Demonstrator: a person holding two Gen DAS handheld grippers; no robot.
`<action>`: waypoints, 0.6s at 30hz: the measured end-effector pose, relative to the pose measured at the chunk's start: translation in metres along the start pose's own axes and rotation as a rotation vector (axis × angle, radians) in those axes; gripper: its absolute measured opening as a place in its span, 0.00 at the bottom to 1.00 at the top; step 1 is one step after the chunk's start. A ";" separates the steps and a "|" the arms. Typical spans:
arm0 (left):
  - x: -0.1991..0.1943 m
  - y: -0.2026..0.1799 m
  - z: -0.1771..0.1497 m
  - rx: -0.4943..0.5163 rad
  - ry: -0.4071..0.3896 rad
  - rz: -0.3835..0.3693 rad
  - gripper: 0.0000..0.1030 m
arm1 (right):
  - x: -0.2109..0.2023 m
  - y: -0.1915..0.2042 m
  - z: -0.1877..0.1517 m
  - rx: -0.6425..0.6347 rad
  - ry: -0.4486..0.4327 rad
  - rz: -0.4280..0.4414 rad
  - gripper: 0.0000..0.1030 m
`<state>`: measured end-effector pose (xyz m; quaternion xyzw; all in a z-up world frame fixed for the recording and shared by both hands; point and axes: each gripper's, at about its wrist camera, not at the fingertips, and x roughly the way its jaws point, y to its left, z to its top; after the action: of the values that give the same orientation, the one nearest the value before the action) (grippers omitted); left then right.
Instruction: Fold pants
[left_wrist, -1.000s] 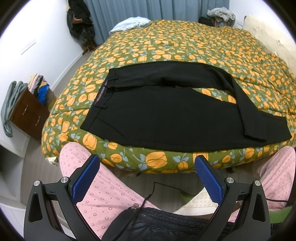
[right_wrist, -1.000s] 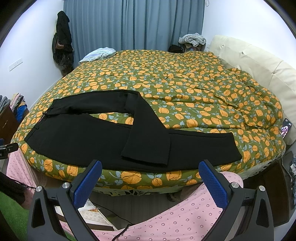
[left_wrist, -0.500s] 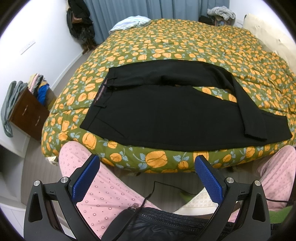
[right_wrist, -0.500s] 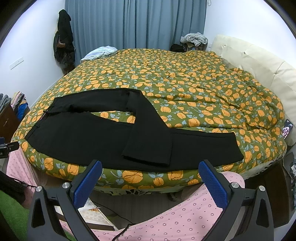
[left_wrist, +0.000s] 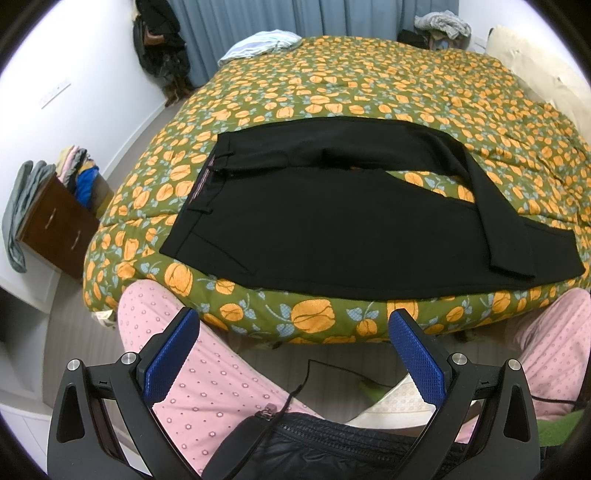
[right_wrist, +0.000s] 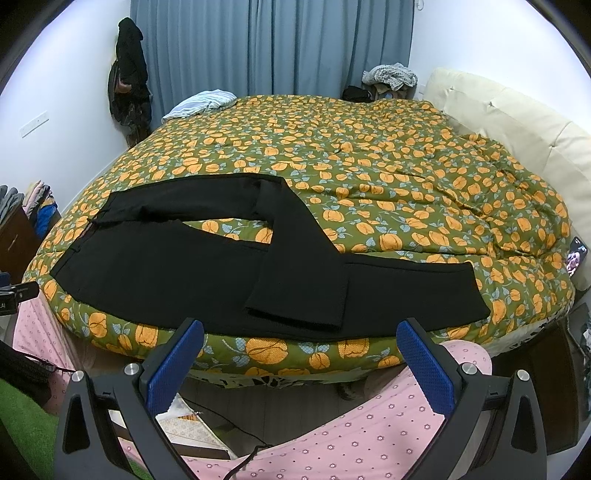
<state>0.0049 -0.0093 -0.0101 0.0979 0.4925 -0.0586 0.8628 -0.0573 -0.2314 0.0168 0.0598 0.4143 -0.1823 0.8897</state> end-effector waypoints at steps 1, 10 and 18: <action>0.000 0.000 0.000 0.000 0.000 0.000 0.99 | 0.000 0.001 0.000 0.000 0.001 0.001 1.00; 0.003 0.002 0.000 0.005 0.003 -0.001 0.99 | 0.002 0.001 -0.001 0.001 0.002 -0.001 1.00; 0.002 0.000 0.001 0.009 0.007 0.000 0.99 | 0.004 0.002 -0.002 0.001 0.004 0.002 1.00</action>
<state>0.0068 -0.0100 -0.0117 0.1022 0.4951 -0.0603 0.8607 -0.0562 -0.2303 0.0122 0.0609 0.4160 -0.1816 0.8890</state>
